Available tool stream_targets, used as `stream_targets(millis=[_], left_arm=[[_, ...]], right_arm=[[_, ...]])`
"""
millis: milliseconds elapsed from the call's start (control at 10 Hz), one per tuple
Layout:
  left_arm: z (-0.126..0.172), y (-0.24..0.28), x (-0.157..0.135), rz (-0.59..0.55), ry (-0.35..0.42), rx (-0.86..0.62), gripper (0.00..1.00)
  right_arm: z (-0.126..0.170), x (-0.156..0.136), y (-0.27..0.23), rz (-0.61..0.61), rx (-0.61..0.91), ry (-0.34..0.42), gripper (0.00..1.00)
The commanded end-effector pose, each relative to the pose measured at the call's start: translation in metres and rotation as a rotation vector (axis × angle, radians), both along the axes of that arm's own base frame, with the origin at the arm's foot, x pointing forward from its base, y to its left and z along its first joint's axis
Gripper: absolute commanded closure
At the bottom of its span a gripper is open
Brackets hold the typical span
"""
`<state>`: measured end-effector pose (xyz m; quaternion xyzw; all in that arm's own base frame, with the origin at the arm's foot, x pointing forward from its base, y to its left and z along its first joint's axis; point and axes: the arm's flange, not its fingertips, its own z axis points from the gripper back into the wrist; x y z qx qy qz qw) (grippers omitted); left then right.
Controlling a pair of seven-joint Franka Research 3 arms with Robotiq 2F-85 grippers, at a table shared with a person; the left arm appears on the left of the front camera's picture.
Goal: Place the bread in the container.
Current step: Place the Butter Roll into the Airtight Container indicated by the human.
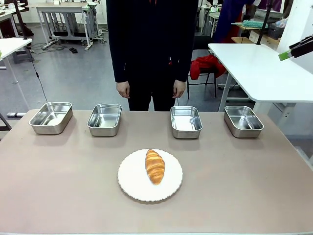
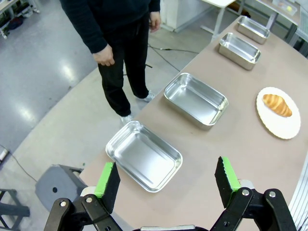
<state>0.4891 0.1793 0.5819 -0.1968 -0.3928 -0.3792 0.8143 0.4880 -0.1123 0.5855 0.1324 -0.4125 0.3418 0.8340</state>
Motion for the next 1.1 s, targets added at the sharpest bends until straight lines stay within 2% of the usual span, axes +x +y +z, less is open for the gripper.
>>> stream_targets(millis=[0, 1000], left_arm=[[0.0006, -0.0007, 0.0004, -0.010, -0.008, 0.005, 0.00], [0.0006, -0.0007, 0.0004, -0.010, -0.008, 0.005, 0.00]], right_arm=[[0.0005, -0.0003, -0.0004, -0.003, 0.004, -0.002, 0.00], [0.0005, -0.0003, -0.0004, -0.003, 0.004, -0.002, 0.00]])
